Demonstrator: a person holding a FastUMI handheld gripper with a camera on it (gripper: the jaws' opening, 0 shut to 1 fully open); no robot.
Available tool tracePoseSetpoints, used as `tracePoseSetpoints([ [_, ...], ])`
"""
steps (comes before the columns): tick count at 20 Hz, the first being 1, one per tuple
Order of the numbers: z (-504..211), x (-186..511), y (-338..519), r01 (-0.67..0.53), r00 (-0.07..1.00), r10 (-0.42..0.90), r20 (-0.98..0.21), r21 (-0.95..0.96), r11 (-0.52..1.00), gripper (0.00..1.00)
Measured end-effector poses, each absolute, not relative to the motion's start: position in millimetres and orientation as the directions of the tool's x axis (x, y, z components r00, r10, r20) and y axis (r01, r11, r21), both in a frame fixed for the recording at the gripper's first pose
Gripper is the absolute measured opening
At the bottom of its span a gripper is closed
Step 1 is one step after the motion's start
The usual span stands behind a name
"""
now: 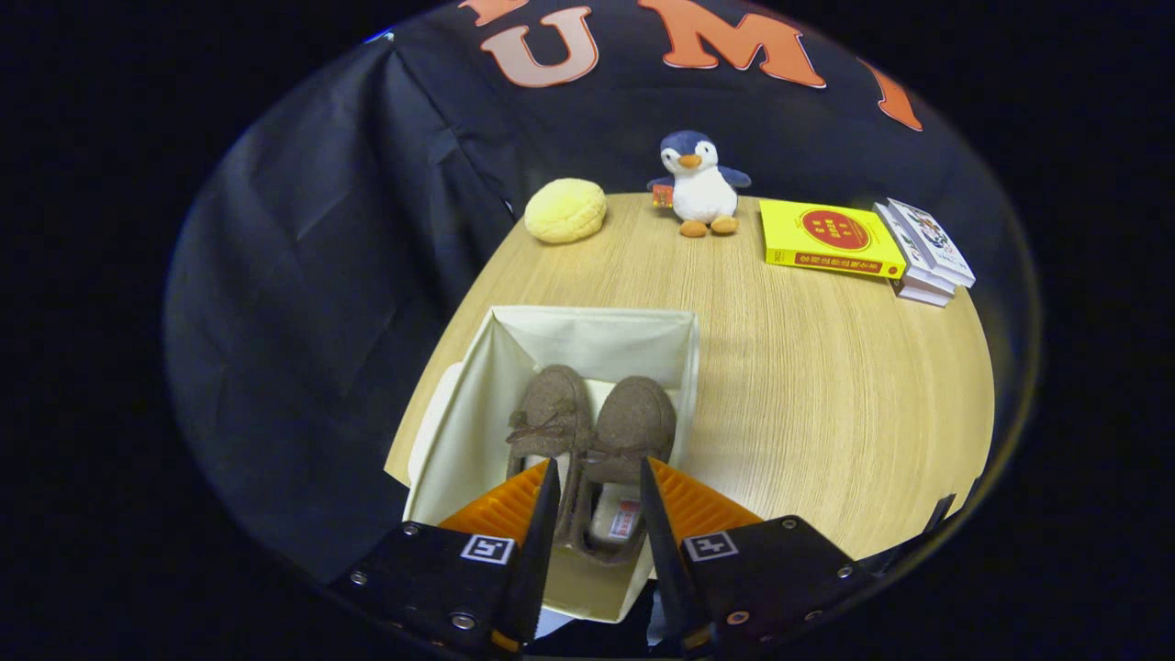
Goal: Open the storage box then place both shoes into the box .Put the left shoe in first, then the right shoe, with the right side of both shoes facing outward in a uniform manner.
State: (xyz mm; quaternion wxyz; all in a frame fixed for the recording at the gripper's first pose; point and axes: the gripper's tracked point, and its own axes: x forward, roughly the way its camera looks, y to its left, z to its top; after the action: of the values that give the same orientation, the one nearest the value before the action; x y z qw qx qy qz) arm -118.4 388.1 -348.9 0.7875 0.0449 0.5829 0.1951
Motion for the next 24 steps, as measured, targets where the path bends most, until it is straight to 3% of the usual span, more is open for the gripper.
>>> tracePoseSetpoints([
  [4,-303,-94,365,-0.337,0.385,0.399,-0.832,0.275,0.9,0.72],
  [10,-223,-41,316,-0.376,0.661,0.408,-0.63,0.192,0.906,0.89],
  [17,-154,-2,227,-0.302,0.86,0.326,-0.394,0.123,0.945,0.97],
  [24,-93,13,136,-0.203,0.943,0.212,-0.255,0.062,0.977,0.97],
])
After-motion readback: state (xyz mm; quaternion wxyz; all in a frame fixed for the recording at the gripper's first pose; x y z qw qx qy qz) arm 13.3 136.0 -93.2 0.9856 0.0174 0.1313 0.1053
